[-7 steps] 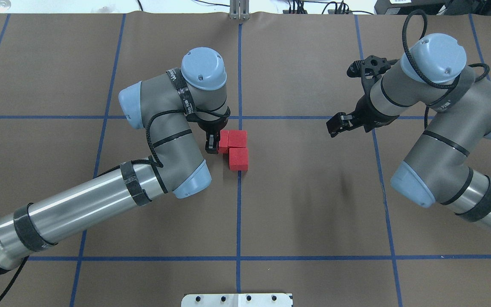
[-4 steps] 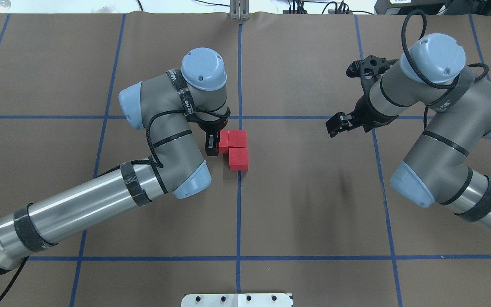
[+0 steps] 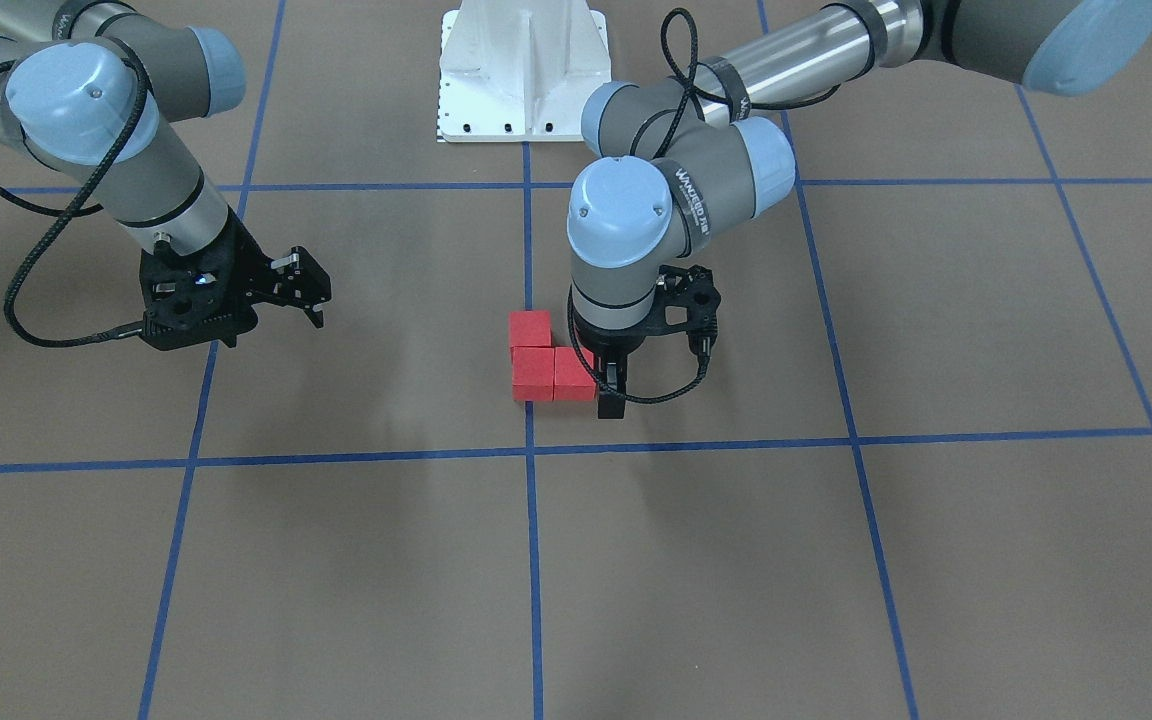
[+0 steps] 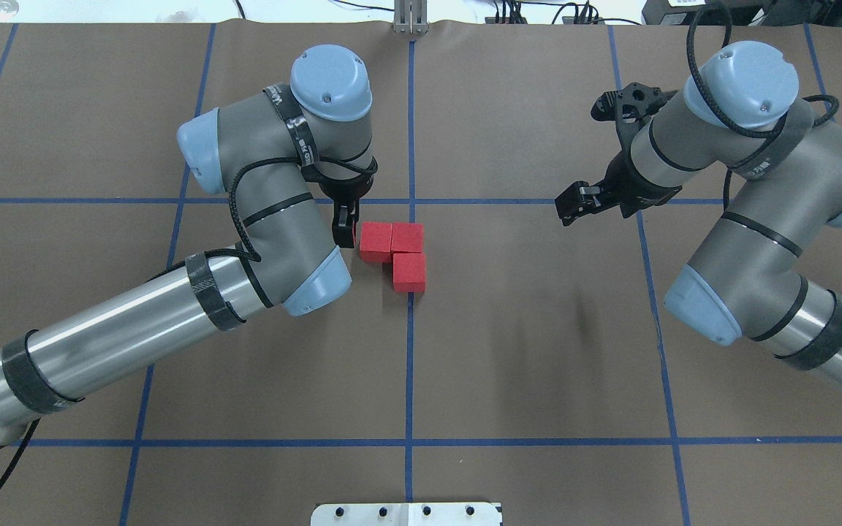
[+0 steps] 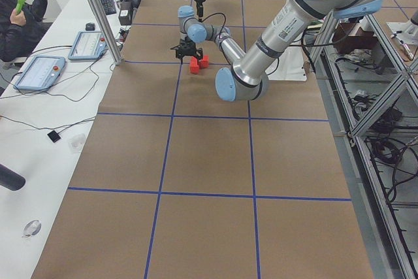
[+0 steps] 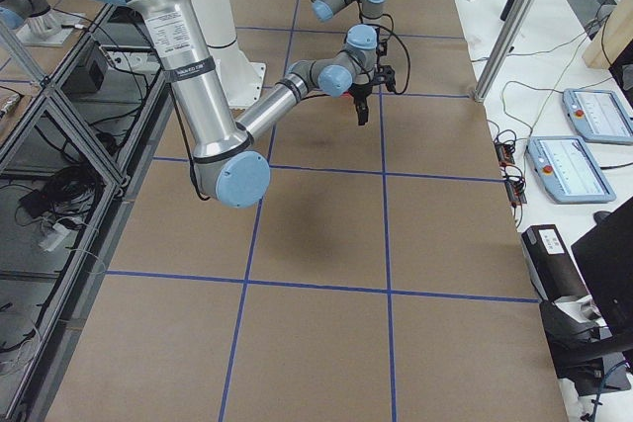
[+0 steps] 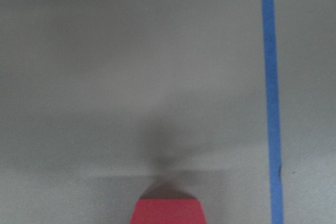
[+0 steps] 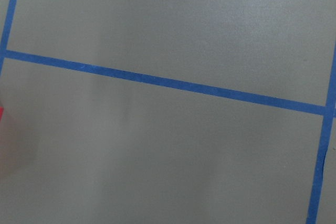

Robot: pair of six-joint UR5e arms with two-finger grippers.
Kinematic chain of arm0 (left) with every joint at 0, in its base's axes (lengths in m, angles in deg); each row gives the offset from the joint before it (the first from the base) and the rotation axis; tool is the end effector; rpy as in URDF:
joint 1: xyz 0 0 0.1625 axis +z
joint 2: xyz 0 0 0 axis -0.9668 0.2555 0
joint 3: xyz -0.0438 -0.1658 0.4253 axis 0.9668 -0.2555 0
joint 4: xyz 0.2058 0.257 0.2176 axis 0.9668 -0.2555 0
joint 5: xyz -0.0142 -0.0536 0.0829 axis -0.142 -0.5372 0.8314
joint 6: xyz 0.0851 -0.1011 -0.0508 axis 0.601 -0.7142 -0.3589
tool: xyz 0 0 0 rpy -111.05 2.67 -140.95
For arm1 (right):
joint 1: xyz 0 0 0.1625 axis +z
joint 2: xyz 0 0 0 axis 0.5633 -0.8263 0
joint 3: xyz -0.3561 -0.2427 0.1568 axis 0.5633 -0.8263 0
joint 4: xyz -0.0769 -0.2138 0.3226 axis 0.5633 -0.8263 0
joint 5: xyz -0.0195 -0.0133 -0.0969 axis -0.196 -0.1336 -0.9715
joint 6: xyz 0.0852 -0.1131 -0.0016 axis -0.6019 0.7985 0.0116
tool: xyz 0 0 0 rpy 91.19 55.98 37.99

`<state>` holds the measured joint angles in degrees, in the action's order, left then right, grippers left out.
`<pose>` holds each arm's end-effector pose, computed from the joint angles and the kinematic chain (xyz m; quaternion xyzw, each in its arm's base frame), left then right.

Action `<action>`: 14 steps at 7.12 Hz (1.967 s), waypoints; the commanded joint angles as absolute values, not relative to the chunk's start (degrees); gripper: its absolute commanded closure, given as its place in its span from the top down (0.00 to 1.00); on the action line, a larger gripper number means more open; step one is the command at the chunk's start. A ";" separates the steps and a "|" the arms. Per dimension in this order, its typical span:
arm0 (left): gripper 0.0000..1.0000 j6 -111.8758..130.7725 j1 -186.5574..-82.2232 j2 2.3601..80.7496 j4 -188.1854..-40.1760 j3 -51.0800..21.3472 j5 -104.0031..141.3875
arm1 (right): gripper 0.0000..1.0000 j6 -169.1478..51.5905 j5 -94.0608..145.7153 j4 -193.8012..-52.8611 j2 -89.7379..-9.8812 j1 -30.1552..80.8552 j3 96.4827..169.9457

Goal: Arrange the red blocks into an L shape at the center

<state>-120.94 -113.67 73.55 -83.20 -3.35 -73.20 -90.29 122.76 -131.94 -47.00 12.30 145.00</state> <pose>0.5759 -0.5561 0.2491 -0.2350 0.2742 -0.6348 0.6831 -0.3871 -0.5001 0.3810 0.0711 -0.4180 -0.0572 0.9038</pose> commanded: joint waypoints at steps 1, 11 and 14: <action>1.00 -106.68 -117.36 70.59 -74.82 -12.71 -73.24 | 0.99 -89.22 125.74 -133.24 -47.23 17.45 144.81; 1.00 9.52 -149.15 30.24 -77.95 -32.03 -86.30 | 0.99 -49.22 134.99 -135.70 -61.21 49.72 133.47; 1.00 32.12 -165.95 26.97 -89.56 -16.04 -93.44 | 0.99 -38.50 135.78 -135.27 -67.34 53.86 133.91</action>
<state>23.12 -159.71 27.68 -86.69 -21.80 -91.29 -41.18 135.80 -135.78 -64.76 52.43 133.55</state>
